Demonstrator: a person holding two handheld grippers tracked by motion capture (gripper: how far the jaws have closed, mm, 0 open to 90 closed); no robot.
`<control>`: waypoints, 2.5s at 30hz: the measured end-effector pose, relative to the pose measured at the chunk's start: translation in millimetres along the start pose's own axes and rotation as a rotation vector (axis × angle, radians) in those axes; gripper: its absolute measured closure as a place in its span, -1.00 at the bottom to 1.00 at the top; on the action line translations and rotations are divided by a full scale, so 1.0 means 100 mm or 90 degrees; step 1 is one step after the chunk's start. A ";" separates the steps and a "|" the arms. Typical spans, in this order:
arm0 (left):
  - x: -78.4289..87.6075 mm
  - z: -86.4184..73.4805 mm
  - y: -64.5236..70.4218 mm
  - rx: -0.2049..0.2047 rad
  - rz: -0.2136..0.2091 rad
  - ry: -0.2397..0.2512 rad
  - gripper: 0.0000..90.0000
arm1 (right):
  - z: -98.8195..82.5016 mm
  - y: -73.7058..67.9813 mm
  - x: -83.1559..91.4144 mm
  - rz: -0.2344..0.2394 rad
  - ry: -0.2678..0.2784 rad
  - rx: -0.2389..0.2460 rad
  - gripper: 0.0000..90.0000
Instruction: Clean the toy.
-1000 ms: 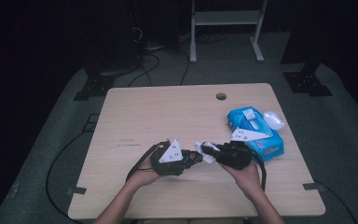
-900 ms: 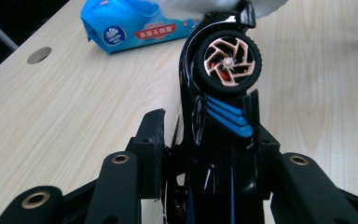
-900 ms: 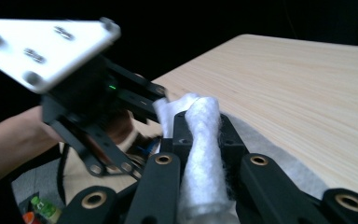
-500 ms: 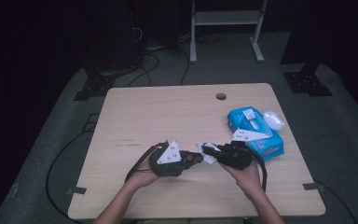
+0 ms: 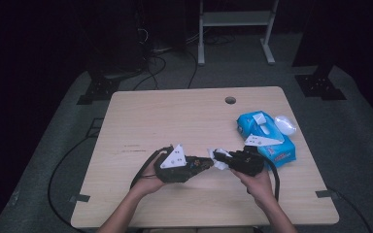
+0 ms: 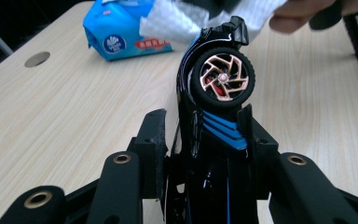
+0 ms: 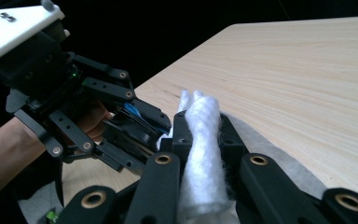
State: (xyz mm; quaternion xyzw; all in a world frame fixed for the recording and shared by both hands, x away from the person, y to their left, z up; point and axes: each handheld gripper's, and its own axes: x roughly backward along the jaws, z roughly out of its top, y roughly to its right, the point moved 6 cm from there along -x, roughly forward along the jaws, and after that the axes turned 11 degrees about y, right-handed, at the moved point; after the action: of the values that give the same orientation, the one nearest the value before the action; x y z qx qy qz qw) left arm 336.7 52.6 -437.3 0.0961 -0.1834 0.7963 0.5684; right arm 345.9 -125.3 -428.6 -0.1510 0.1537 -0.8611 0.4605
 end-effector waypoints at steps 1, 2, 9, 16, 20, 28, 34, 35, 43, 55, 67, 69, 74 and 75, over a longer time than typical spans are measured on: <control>0.01 0.01 0.00 0.001 0.001 0.005 0.30 | -0.01 0.01 0.00 0.001 0.001 -0.004 0.80; 0.01 0.02 -0.01 0.003 0.002 0.008 0.30 | -0.04 0.03 -0.01 0.001 -0.003 -0.012 0.80; -0.02 -0.01 0.01 0.004 -0.005 -0.001 0.30 | -0.05 0.06 -0.01 0.009 0.006 -0.037 0.80; -0.03 0.01 0.02 0.010 -0.006 0.006 0.30 | 0.06 -0.08 0.01 0.043 0.034 -0.031 0.80; -0.02 0.00 0.00 0.020 -0.006 0.014 0.31 | -0.07 0.04 -0.01 0.018 0.010 -0.046 0.80; -0.09 -0.11 -0.01 0.036 -0.012 -0.016 0.31 | -0.13 0.10 -0.03 -0.013 -0.012 -0.033 0.80; -0.19 -0.12 0.00 0.037 -0.019 -0.038 0.31 | -0.07 0.04 0.01 -0.036 -0.021 0.028 0.80; -0.21 -0.11 0.00 0.037 -0.019 -0.041 0.31 | -0.07 0.04 0.02 -0.041 -0.022 0.035 0.80; -0.35 -0.12 -0.04 0.027 -0.020 -0.136 0.31 | -0.06 0.13 0.13 -0.066 -0.026 0.043 0.80; -0.47 -0.21 -0.10 0.050 -0.021 -0.198 0.42 | -0.13 0.21 0.09 -0.071 -0.040 0.035 0.80; -0.13 -0.10 -0.19 0.105 -0.034 -0.123 0.18 | -0.17 0.16 -0.05 -0.059 -0.058 0.046 0.80; -0.03 -0.10 -0.25 0.124 -0.027 -0.104 0.15 | -0.17 0.12 -0.11 -0.054 -0.065 0.051 0.80; 0.12 -0.23 -0.38 0.187 -0.023 -0.084 0.09 | -0.18 0.01 -0.34 -0.032 -0.094 0.071 0.80; 0.12 -0.26 -0.39 0.196 -0.022 -0.082 0.07 | -0.19 0.00 -0.38 -0.029 -0.101 0.075 0.80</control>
State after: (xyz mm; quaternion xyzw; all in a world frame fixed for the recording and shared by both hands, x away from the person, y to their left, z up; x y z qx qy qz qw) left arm 370.9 84.5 -449.5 0.2360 -0.0934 0.7974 0.5474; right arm 358.1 -91.0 -450.6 -0.1948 0.0622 -0.8641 0.4599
